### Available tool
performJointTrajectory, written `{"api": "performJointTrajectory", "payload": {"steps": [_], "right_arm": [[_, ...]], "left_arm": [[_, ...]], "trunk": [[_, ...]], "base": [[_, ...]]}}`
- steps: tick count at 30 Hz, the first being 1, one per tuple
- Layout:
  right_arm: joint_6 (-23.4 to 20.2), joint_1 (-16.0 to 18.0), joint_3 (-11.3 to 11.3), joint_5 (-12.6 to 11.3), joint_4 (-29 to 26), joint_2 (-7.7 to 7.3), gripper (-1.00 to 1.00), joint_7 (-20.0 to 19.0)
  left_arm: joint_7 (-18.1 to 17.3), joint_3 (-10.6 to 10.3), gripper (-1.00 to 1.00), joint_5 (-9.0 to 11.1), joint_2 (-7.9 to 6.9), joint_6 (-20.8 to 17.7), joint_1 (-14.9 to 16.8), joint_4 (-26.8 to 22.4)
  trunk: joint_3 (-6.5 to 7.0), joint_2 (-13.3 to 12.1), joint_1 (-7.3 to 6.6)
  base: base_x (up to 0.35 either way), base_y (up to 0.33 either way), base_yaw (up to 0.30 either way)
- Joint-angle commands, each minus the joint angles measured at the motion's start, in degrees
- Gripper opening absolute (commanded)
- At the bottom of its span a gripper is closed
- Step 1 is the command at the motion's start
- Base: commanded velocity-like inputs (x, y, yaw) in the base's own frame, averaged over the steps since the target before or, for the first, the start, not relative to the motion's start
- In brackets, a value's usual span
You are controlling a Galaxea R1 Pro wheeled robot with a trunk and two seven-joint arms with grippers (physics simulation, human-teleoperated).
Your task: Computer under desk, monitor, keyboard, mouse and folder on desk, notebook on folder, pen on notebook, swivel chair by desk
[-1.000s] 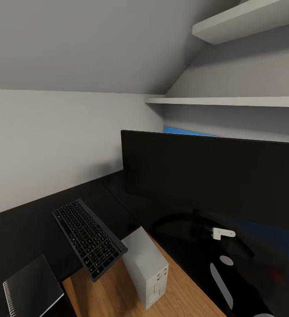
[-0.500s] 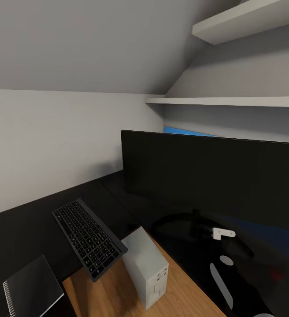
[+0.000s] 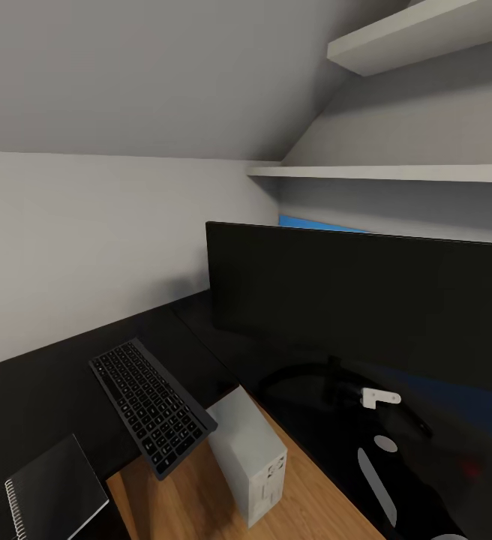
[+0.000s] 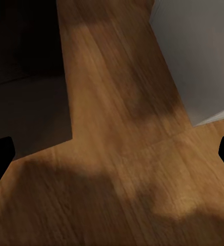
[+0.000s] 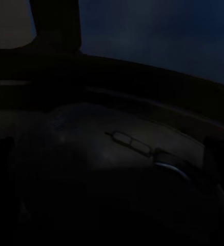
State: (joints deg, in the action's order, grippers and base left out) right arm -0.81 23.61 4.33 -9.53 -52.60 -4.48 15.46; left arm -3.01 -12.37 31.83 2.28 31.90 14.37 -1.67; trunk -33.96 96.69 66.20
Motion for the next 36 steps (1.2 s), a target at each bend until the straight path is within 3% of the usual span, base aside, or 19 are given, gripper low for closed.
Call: {"api": "performJointTrajectory", "payload": {"steps": [1, 30, 36], "right_arm": [[-0.07, 0.03, 0.33, -0.66, -0.05, -0.09, -1.00, 0.51], [0.02, 0.03, 0.33, -0.75, -0.13, -0.09, -1.00, 0.62], [0.02, 0.03, 0.33, -0.68, -0.14, -0.09, -1.00, 0.62]], "left_arm": [[-0.32, -0.29, 1.00, 0.60, 0.01, 0.19, 0.05, 0.08], [-0.24, -0.29, 1.00, 0.85, 0.01, 0.20, 0.05, 0.08], [-0.24, -0.29, 1.00, 0.87, 0.01, 0.18, 0.05, 0.08]], "trunk": [[-0.06, 0.03, 0.00], [-0.06, 0.03, 0.00], [-0.06, 0.03, 0.00]], "base": [[0.000, 0.000, 0.000], [-0.001, 0.000, 0.000], [-0.209, 0.000, 0.000]]}}
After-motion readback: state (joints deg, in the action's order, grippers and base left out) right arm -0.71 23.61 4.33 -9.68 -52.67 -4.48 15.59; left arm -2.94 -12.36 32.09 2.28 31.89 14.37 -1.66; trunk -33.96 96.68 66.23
